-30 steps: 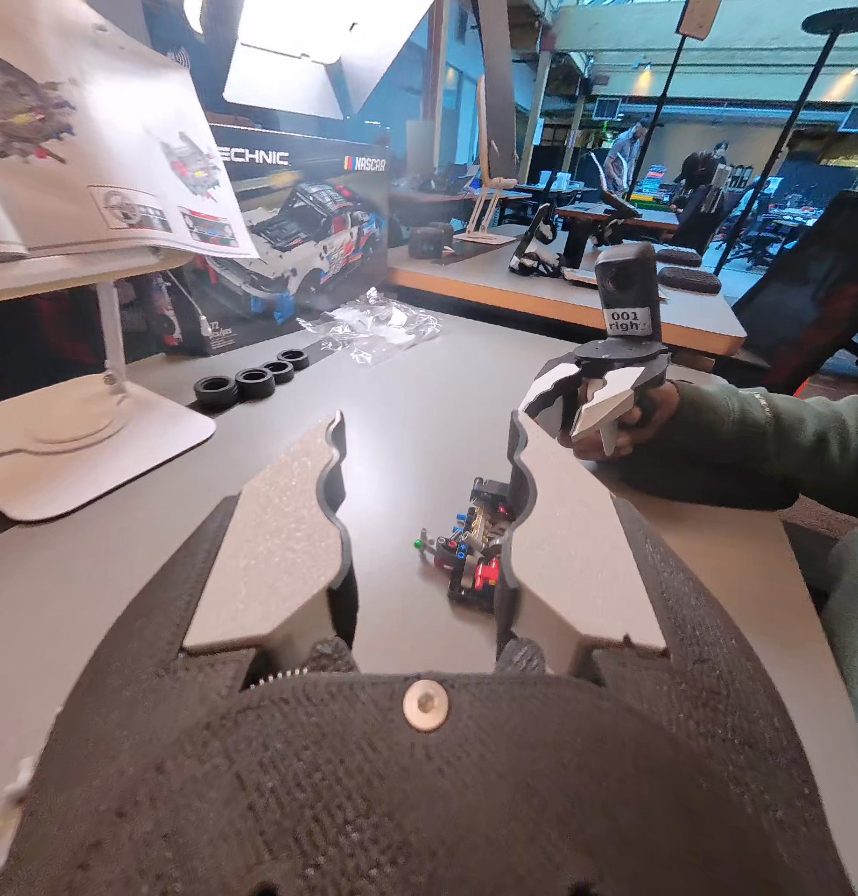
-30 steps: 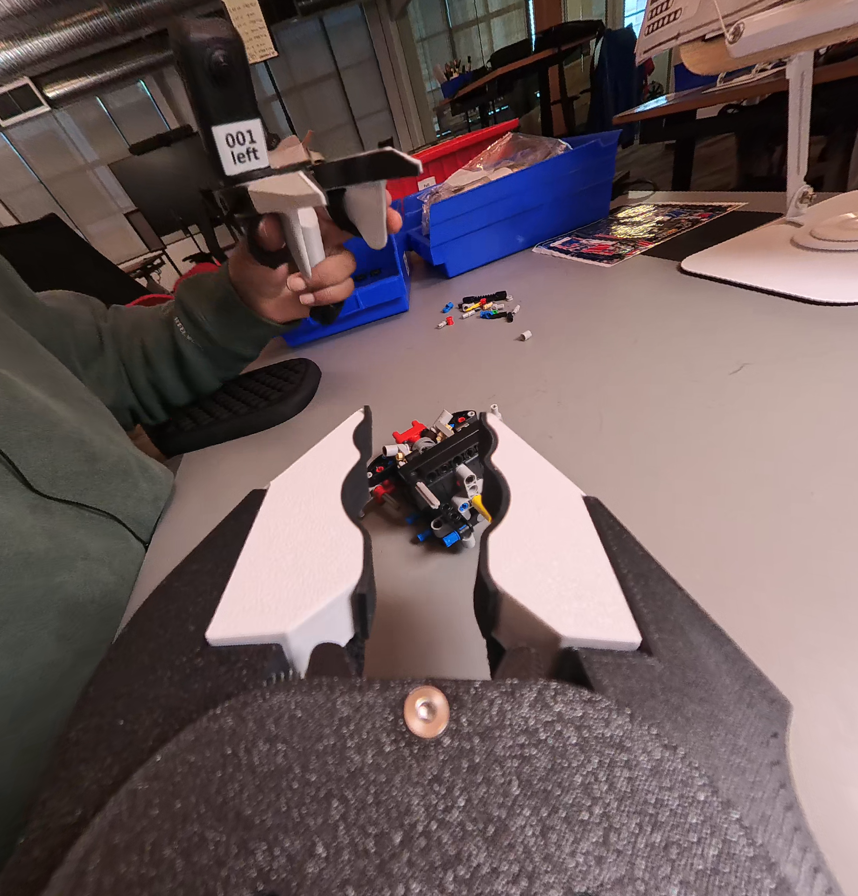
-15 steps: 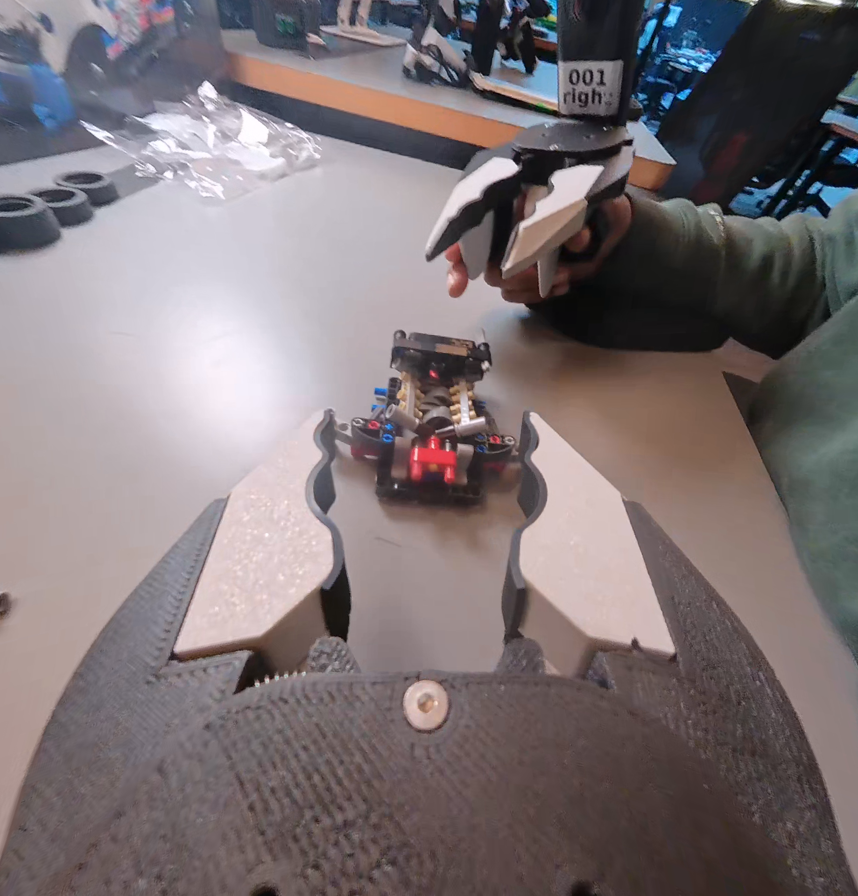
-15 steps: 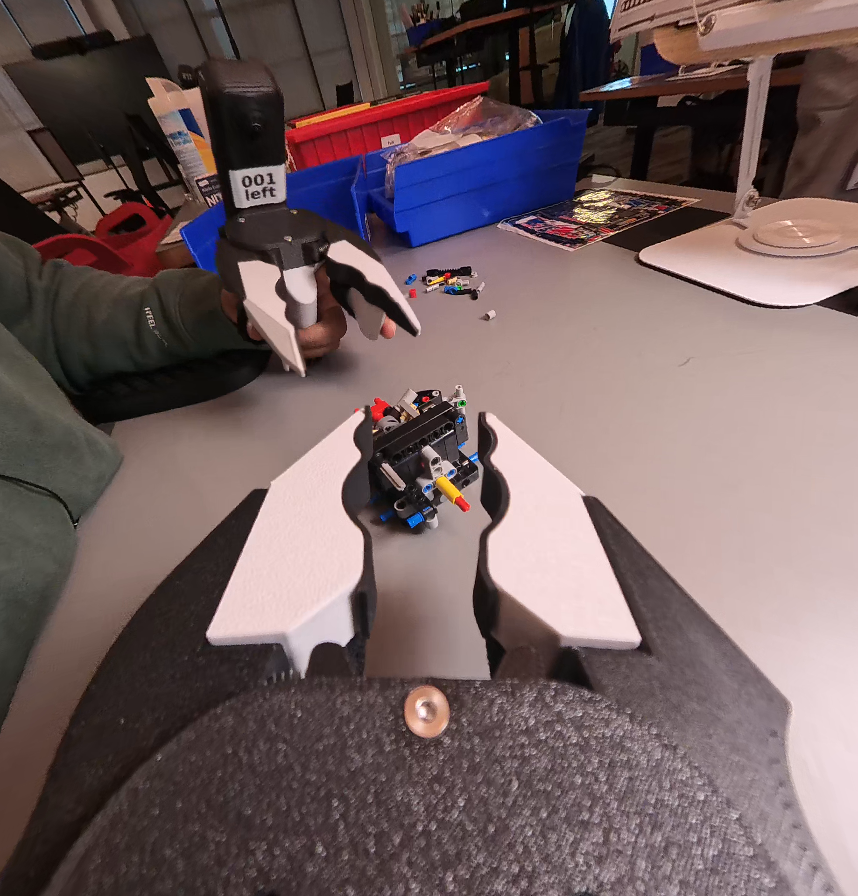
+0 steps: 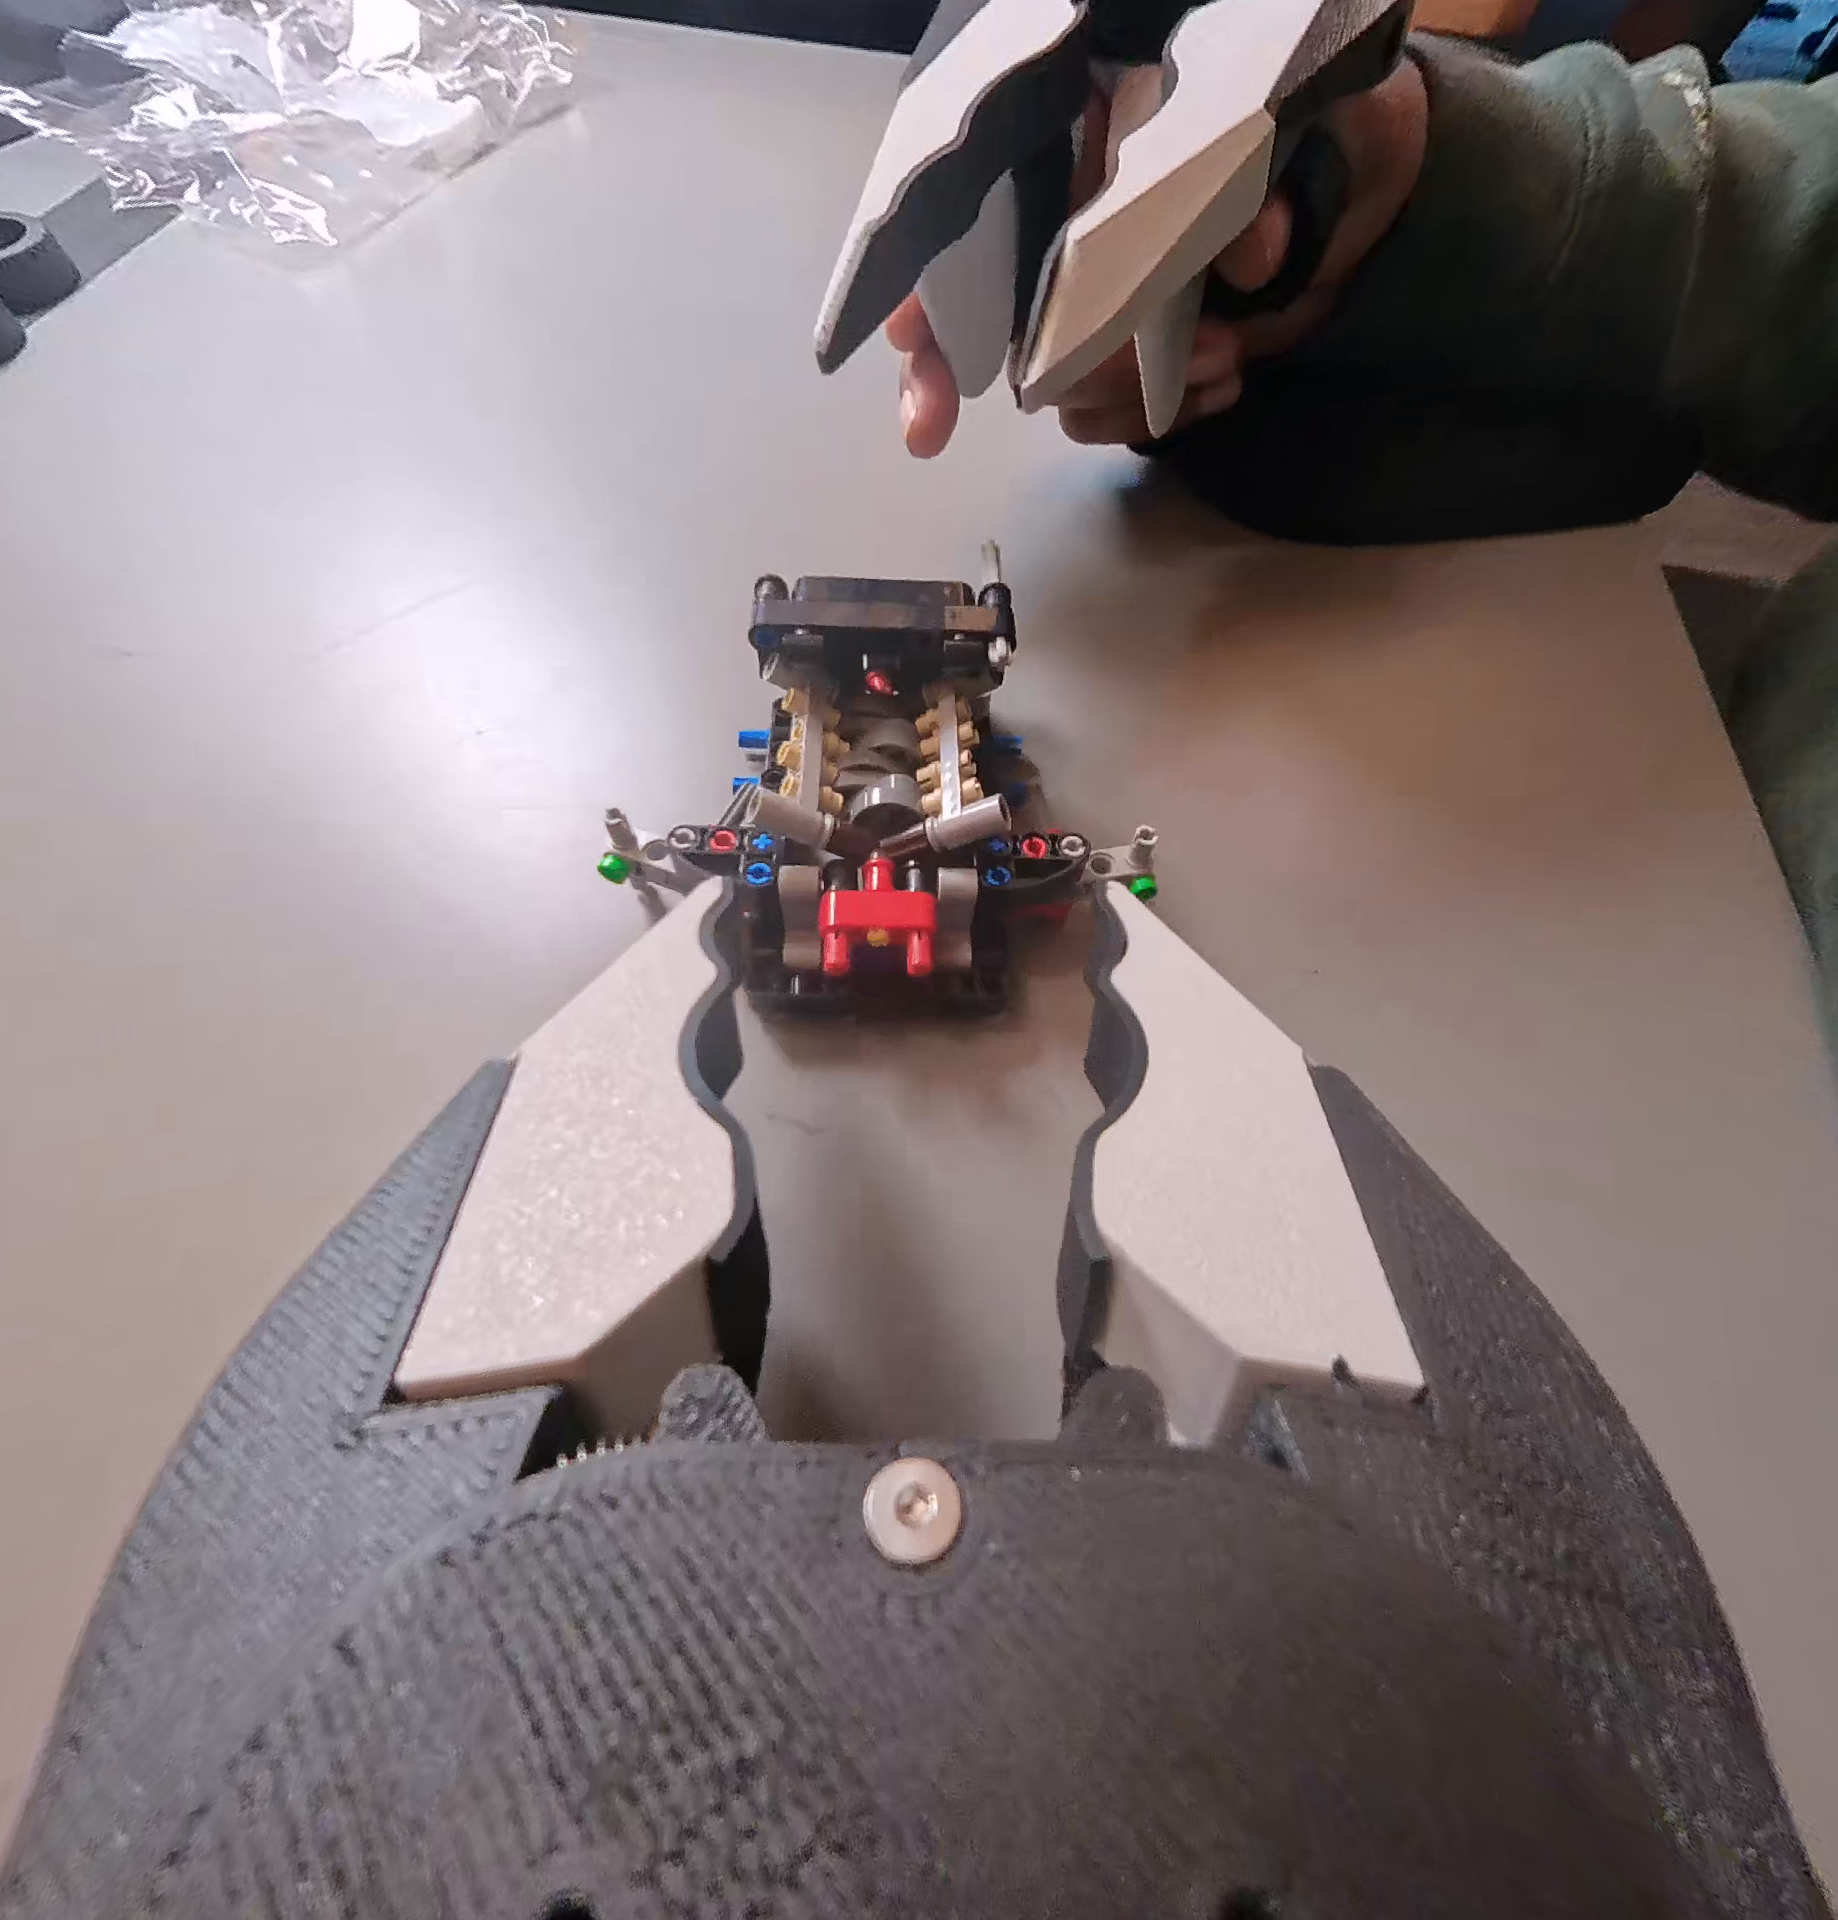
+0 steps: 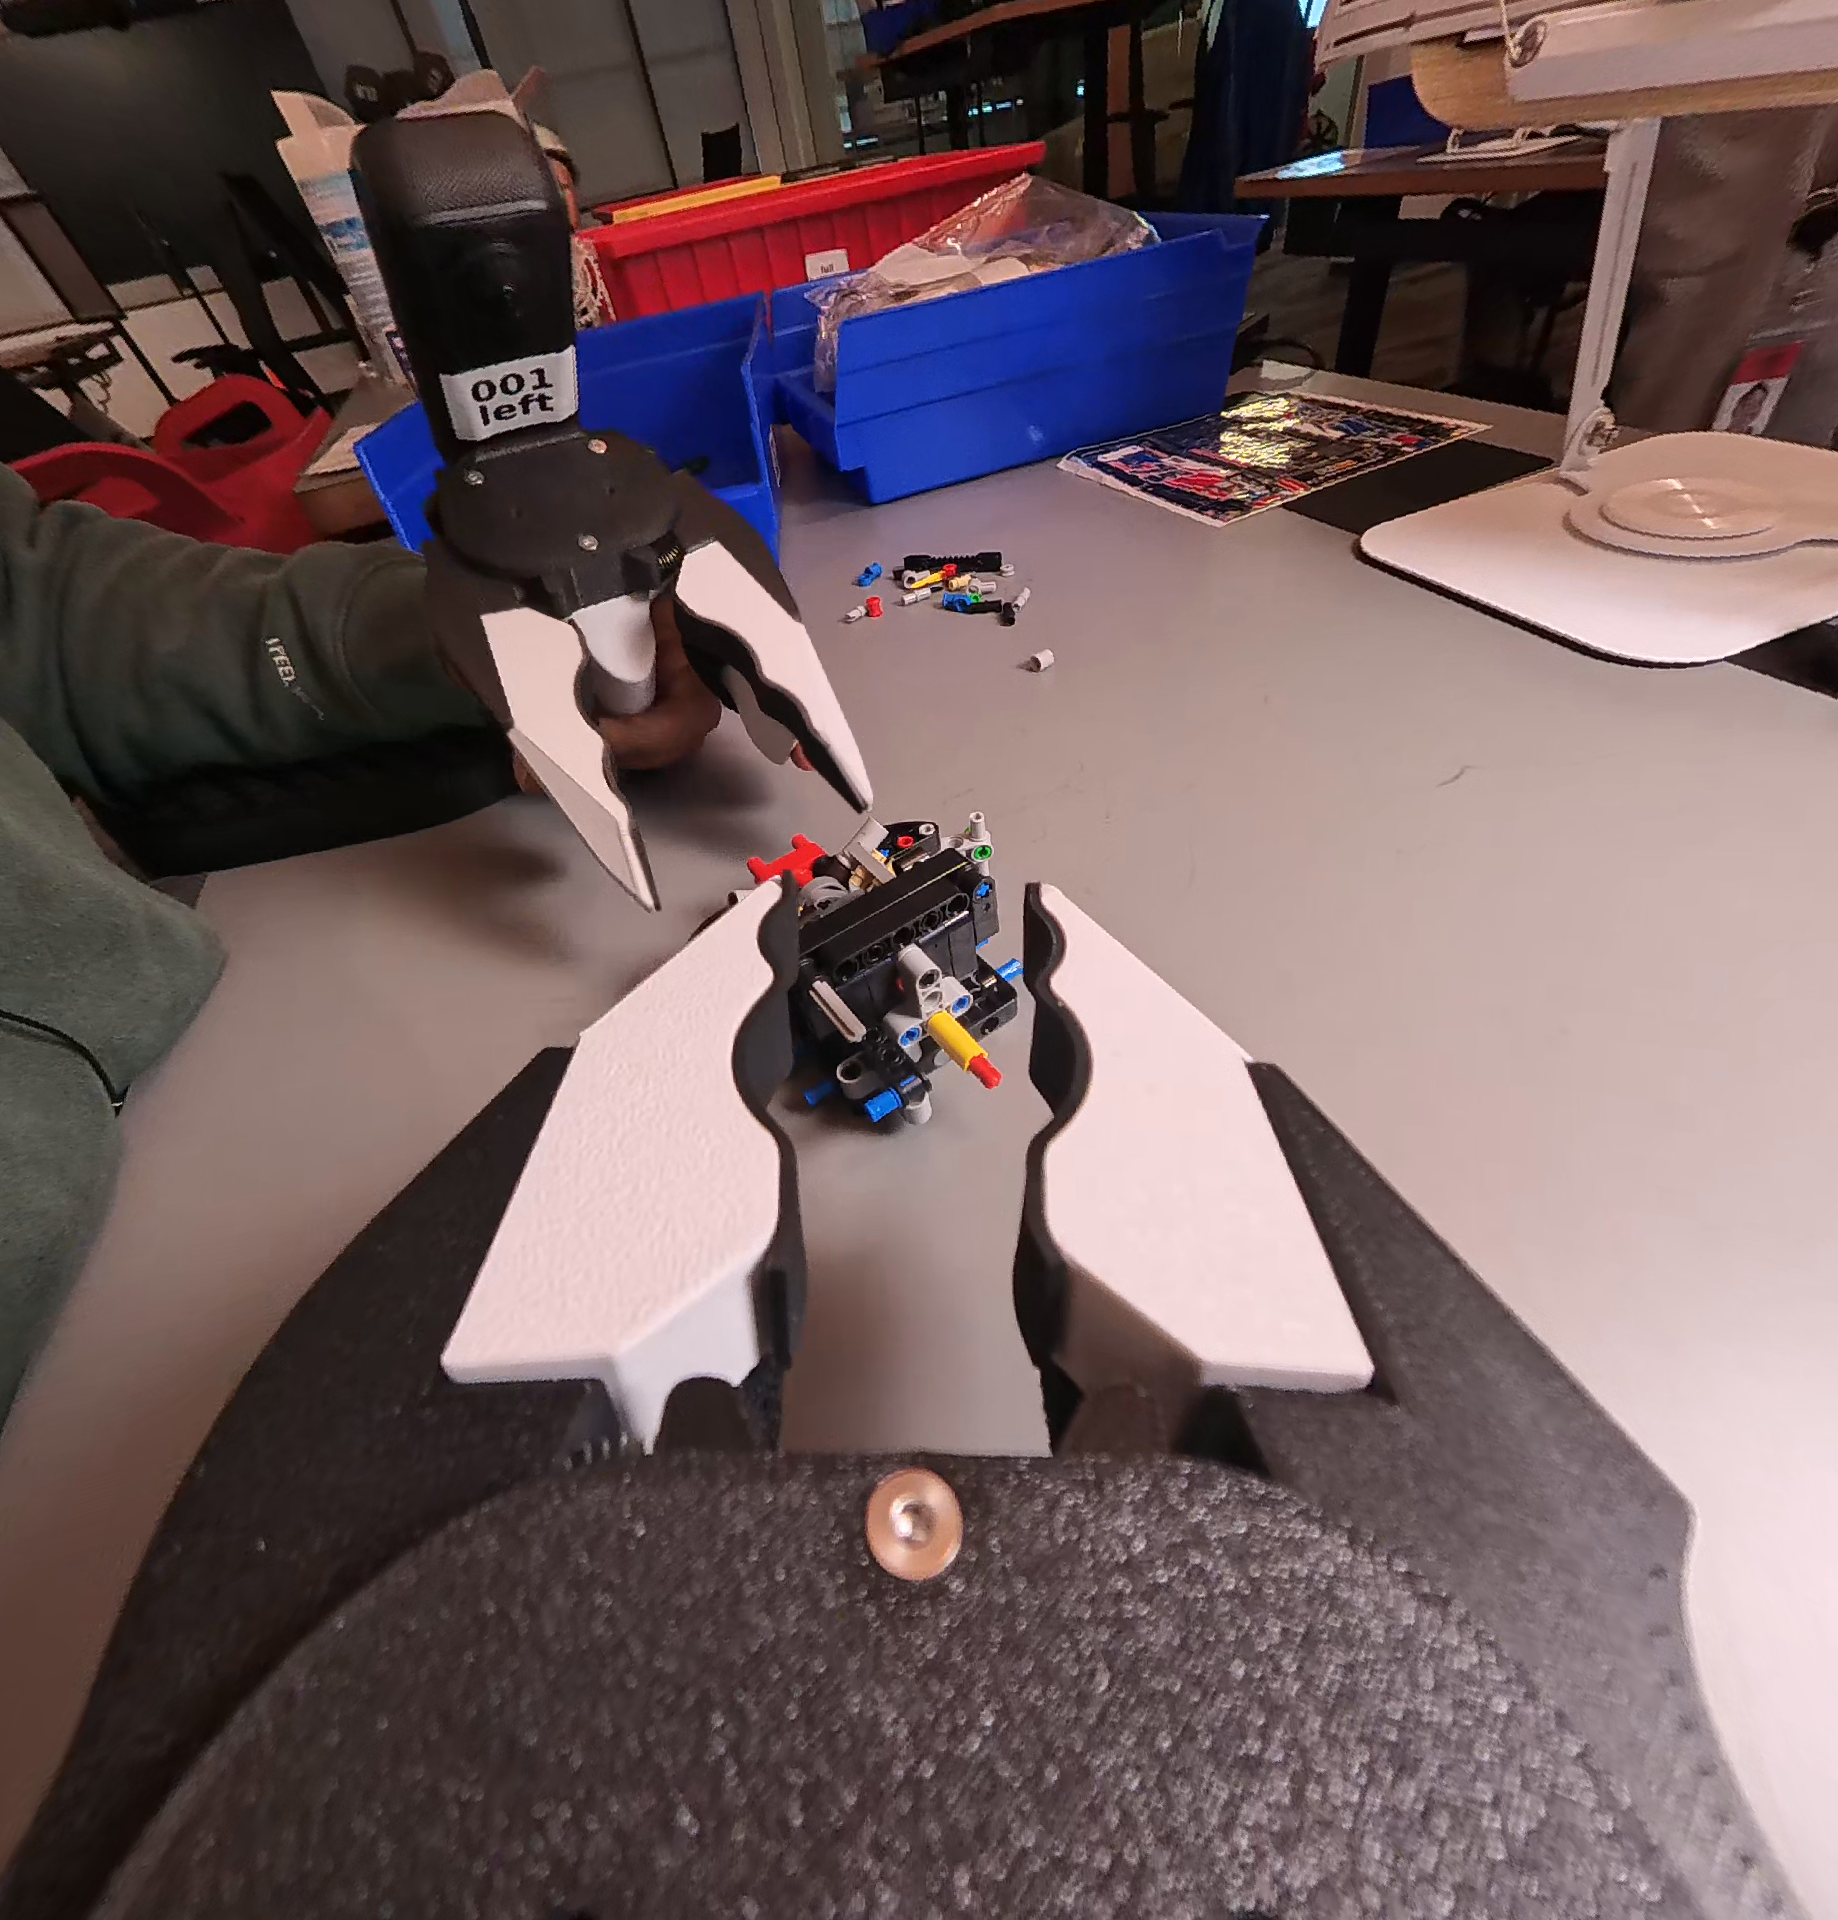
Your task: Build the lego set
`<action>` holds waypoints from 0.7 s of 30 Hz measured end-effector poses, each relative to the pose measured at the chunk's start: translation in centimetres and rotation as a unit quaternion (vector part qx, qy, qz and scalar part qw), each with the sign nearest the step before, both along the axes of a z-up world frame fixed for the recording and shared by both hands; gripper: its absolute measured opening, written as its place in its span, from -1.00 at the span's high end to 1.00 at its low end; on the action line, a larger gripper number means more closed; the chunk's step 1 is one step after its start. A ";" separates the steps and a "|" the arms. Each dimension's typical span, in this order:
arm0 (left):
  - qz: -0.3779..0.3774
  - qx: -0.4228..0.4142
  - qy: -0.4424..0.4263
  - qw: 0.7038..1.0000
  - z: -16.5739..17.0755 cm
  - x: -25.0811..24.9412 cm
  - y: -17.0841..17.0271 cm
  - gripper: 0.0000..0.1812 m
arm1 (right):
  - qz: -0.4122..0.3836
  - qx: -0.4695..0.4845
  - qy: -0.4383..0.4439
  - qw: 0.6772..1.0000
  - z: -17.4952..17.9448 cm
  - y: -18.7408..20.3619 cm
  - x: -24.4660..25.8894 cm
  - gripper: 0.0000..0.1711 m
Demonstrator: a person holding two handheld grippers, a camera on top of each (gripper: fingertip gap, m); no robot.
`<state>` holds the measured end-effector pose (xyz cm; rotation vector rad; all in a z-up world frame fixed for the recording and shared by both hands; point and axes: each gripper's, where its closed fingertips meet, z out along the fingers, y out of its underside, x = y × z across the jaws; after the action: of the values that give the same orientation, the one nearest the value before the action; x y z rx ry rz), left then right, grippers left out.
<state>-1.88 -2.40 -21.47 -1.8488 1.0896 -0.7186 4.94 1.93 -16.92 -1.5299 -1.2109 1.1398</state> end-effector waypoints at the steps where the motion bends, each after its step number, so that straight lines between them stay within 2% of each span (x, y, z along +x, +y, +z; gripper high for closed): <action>1: 0.000 0.002 0.007 1.000 -0.1 0.0 0.0 0.32 | -0.001 0.000 -0.001 1.000 0.0 0.0 0.0 0.51; 6: 0.001 0.012 0.035 0.999 -0.8 0.2 0.0 0.48 | -0.002 0.000 -0.005 1.000 -0.3 0.1 0.0 0.51; 9: 0.002 0.018 0.038 0.999 -0.7 0.2 0.0 0.50 | -0.002 -0.001 -0.008 1.000 -0.4 0.1 -0.1 0.51; 21: 0.013 0.022 0.032 0.999 -0.6 -0.3 0.4 0.39 | -0.001 0.024 -0.037 0.999 -1.2 0.0 -0.1 0.52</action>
<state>-2.20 -2.02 -22.02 -1.8562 1.1116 -0.6191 4.83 1.93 -18.15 -1.5495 -1.2763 1.0526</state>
